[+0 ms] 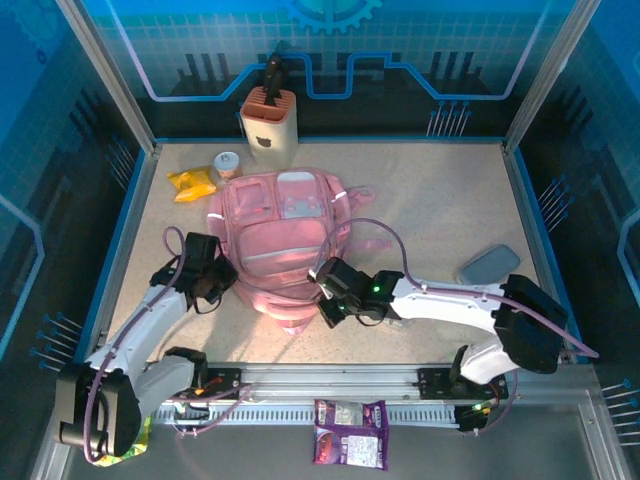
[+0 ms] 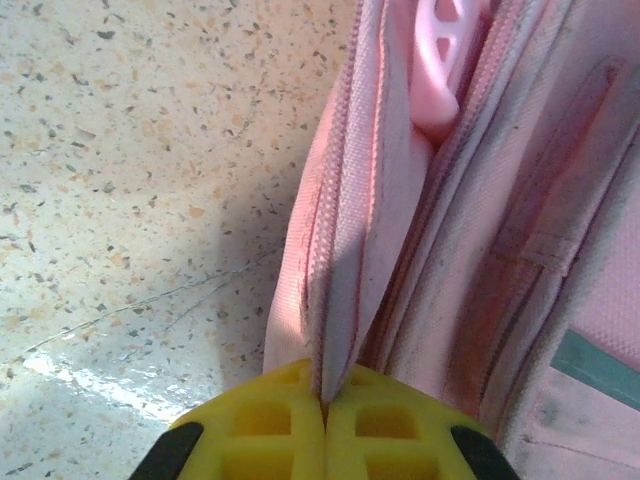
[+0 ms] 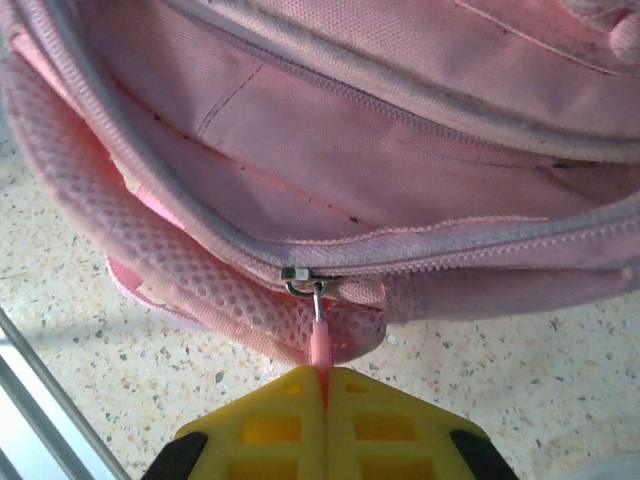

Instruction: Pack the student bag

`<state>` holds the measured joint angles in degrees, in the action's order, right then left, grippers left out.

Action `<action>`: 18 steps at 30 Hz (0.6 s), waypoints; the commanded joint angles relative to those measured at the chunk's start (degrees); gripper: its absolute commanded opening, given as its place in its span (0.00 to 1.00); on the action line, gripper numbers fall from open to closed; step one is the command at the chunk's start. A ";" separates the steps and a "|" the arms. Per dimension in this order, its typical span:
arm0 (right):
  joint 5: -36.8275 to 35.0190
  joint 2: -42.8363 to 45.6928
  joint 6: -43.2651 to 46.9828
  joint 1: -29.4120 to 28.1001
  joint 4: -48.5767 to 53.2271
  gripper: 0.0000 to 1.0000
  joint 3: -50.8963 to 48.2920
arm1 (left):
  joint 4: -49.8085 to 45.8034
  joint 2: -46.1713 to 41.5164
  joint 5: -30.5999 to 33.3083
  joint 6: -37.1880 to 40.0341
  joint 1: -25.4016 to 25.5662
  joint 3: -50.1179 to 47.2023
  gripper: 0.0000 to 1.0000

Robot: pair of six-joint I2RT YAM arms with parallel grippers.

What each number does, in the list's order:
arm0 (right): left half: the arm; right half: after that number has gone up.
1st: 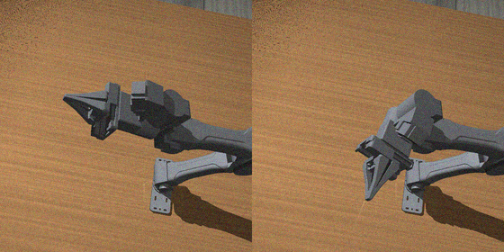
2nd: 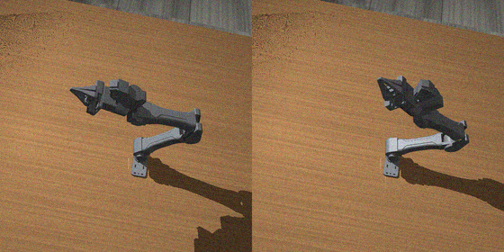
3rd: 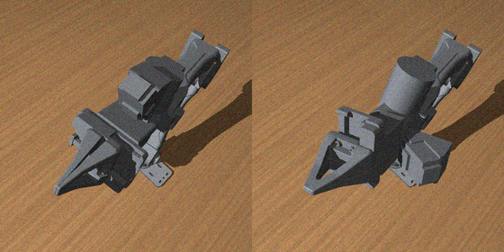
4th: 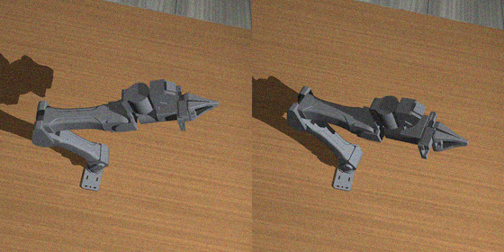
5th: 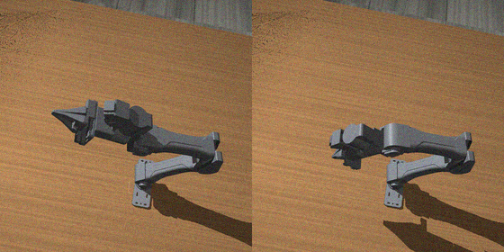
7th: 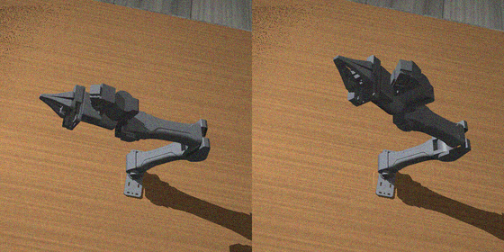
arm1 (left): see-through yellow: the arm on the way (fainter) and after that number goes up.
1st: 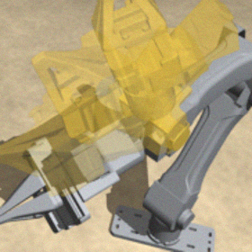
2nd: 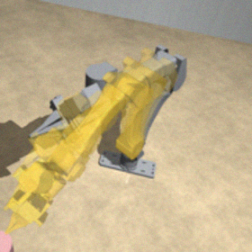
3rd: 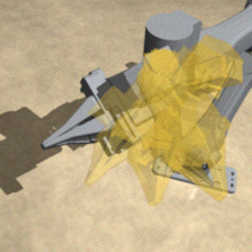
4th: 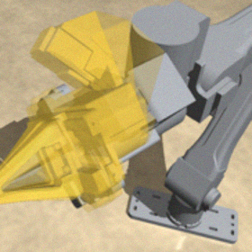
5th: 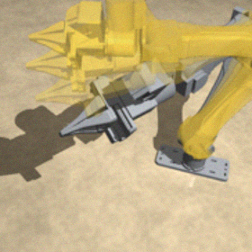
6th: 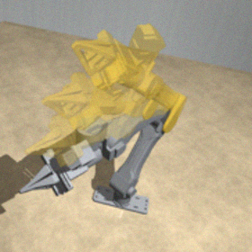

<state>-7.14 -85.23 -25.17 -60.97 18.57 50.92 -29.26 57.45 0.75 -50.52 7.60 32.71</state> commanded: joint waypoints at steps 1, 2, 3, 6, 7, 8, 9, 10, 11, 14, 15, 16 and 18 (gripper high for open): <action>-0.80 -1.60 0.27 -0.36 0.19 0.00 2.25 | 4.05 -1.07 -1.99 1.59 -0.83 -0.09 0.00; -0.40 -1.69 0.46 -0.38 -0.54 0.00 2.18 | 4.03 -1.11 -2.44 1.47 -0.85 -0.27 0.00; -0.46 -1.82 0.51 -0.38 -1.23 0.02 1.94 | 4.09 -1.28 -2.75 1.27 -0.74 -0.49 0.00; -0.78 -2.26 0.76 -0.33 -1.95 0.13 1.56 | 4.97 -1.98 -3.25 0.68 -0.50 -1.32 0.00; -0.48 -2.38 1.10 -0.25 -2.12 0.15 1.47 | 5.02 -2.08 -3.29 0.62 -0.48 -1.42 0.00; 0.07 -2.39 1.50 -0.27 -2.57 0.17 1.40 | 4.98 -2.11 -3.22 0.62 -0.41 -1.42 0.00; 0.44 -2.38 1.82 -0.33 -3.08 0.19 1.22 | 4.79 -2.10 -3.22 0.68 -0.39 -1.42 0.00; 0.62 -2.40 1.87 -0.29 -3.63 0.21 1.14 | 4.78 -2.11 -3.31 0.61 -0.37 -1.50 0.00; 0.83 -2.48 2.00 -0.29 -4.31 0.22 0.96 | 5.03 -2.21 -3.54 0.38 -0.31 -1.64 0.00; 0.72 -4.17 2.22 -0.20 -4.36 0.26 1.81 | 5.46 -2.59 -3.67 0.01 -0.06 -2.03 0.00; 0.48 -4.92 2.33 -0.22 -3.86 0.27 2.31 | 5.44 -2.61 -3.57 0.07 -0.04 -2.08 0.00; 0.35 -5.41 2.42 -0.20 -3.91 0.27 2.47 | 5.16 -2.69 -3.56 0.12 -0.04 -1.95 0.00; -0.40 -5.97 2.45 -0.20 -4.77 0.28 2.04 | 5.09 -2.78 -3.75 0.12 -0.04 -1.86 0.00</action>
<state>-6.83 -89.58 -23.64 -60.97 15.20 52.05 -26.87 56.10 -1.37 -50.61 7.55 30.96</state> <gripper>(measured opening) 0.275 0.052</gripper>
